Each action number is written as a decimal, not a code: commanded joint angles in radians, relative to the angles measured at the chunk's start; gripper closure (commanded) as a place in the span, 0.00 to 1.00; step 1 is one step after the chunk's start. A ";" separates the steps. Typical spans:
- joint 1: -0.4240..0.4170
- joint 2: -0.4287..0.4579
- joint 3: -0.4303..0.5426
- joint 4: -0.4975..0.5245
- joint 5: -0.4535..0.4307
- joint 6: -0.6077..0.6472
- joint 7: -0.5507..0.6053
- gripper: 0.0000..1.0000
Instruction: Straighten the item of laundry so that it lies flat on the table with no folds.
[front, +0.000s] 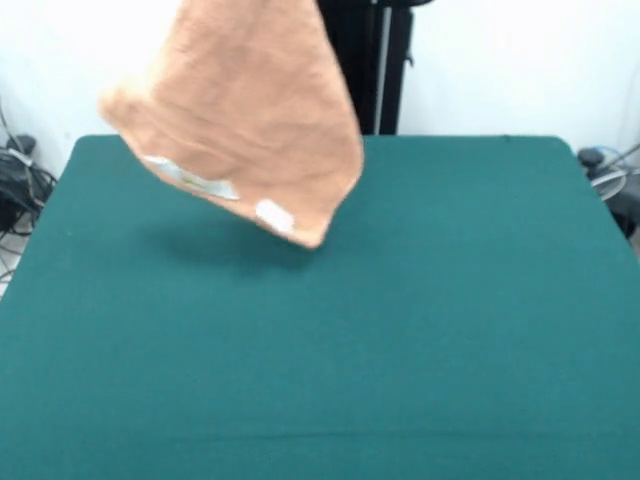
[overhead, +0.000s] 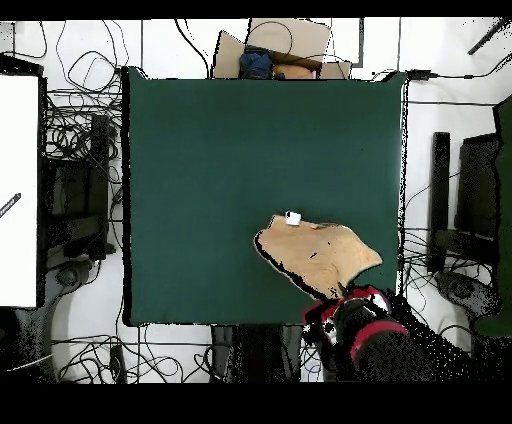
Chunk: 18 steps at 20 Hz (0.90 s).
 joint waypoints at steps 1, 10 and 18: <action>0.132 0.074 -0.036 -0.251 -0.627 0.341 0.335 1.00; 0.327 0.229 0.037 -0.364 -0.947 0.565 0.610 1.00; 0.430 0.424 0.090 -0.539 -1.079 0.870 0.420 1.00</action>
